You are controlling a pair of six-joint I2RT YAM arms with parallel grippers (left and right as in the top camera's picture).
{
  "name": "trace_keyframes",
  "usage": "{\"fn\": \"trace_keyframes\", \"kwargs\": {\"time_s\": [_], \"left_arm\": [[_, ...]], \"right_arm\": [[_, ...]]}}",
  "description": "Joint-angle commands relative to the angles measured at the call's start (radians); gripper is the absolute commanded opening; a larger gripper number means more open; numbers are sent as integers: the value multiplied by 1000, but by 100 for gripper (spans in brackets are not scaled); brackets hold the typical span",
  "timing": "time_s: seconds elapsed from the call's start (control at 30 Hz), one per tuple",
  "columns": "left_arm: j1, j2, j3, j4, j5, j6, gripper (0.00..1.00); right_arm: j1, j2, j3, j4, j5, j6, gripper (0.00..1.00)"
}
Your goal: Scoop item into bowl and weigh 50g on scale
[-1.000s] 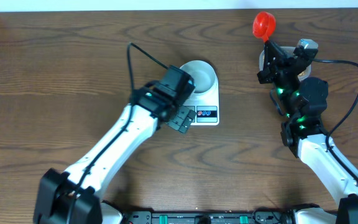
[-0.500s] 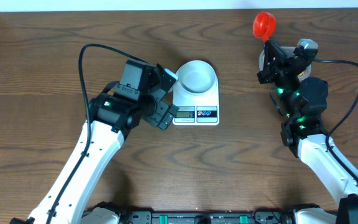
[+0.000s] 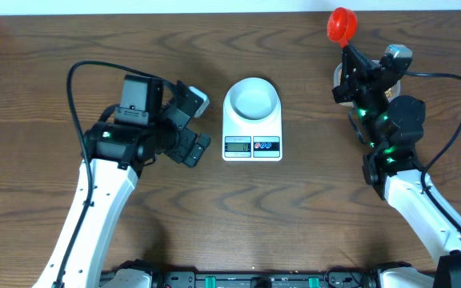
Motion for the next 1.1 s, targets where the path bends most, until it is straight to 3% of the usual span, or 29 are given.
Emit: {"fn": "trace_keyframes", "kwargs": {"time_s": [0.0,1.07], "left_arm": [[10,-12,21,-8,43,24,95],[10,-11,21,-8,55,65,95]], "right_arm": [[-6,3,22,0,11,-19,1],[-6,3,22,0,11,-19,1]]}}
